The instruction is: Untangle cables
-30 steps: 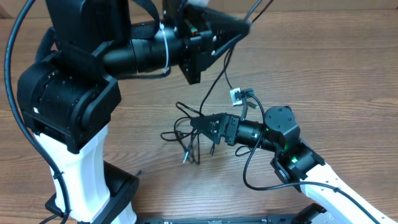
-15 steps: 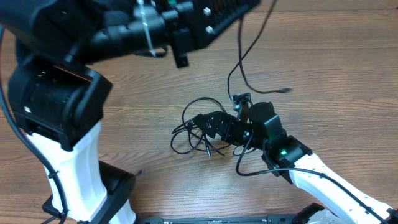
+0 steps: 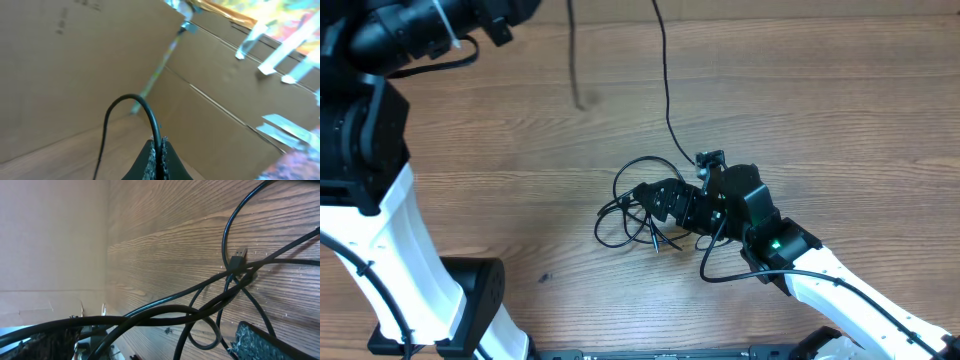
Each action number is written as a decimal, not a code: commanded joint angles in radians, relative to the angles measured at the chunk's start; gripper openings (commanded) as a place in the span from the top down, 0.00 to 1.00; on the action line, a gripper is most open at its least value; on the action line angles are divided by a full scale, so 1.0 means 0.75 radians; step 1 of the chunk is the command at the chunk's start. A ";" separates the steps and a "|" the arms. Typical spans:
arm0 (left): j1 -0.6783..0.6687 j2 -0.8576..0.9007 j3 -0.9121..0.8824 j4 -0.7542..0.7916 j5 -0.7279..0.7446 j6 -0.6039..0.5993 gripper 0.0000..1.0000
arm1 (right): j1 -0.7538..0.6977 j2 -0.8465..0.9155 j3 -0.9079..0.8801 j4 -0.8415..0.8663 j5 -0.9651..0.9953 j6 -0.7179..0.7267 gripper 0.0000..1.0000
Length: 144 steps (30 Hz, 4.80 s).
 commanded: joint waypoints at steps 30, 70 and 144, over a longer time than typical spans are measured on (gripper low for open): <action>0.438 0.033 0.010 -0.537 -1.163 0.071 0.96 | 0.002 0.002 0.016 0.003 0.025 -0.011 0.01; 0.603 0.850 0.010 -0.397 -0.963 0.025 0.96 | 0.002 0.002 0.016 0.003 0.053 -0.011 0.00; -0.412 0.564 -0.042 -0.831 -1.055 0.845 0.00 | -0.269 -0.507 0.222 -1.033 0.417 -0.141 0.00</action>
